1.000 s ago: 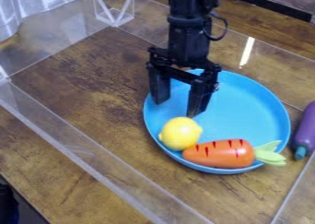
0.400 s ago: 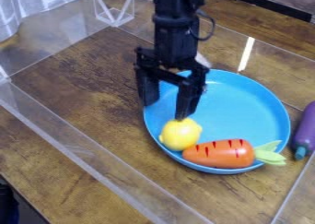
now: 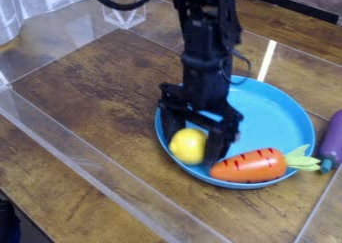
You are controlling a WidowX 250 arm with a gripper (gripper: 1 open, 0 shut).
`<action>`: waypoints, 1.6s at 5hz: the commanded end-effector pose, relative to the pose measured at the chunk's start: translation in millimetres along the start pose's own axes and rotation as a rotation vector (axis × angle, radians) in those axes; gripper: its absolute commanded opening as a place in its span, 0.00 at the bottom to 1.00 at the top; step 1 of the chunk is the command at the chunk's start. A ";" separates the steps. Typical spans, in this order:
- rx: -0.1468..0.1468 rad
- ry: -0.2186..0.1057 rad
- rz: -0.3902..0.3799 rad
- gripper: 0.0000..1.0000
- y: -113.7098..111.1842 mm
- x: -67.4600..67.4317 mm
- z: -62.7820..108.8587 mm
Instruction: Remove the lemon from the blue tray and put it on the table
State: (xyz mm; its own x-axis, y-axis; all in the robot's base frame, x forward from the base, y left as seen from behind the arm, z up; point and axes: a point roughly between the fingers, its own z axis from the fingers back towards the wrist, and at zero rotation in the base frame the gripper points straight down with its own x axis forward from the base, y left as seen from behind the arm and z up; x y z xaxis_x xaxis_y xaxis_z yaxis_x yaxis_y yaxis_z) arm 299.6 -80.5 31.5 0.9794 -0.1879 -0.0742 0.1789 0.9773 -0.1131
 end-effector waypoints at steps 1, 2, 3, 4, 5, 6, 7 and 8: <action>0.010 -0.029 -0.031 1.00 -13.9 -0.2 5.4; 0.018 -0.028 -0.024 1.00 -17.6 -3.4 5.1; 0.031 -0.024 -0.059 1.00 -8.9 7.5 -0.3; 0.043 -0.021 -0.092 1.00 2.0 19.5 -3.1; 0.056 -0.011 -0.139 1.00 11.0 33.2 -1.4; 0.064 -0.003 -0.187 1.00 16.7 33.8 2.2; 0.067 0.007 -0.186 1.00 16.7 40.1 -2.9; 0.071 0.016 -0.181 1.00 17.9 46.2 -6.9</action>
State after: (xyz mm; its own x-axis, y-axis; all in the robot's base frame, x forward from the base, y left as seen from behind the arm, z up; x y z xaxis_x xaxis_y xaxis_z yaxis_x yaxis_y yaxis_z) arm 346.1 -77.7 21.6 0.9246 -0.3738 -0.0736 0.3705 0.9272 -0.0549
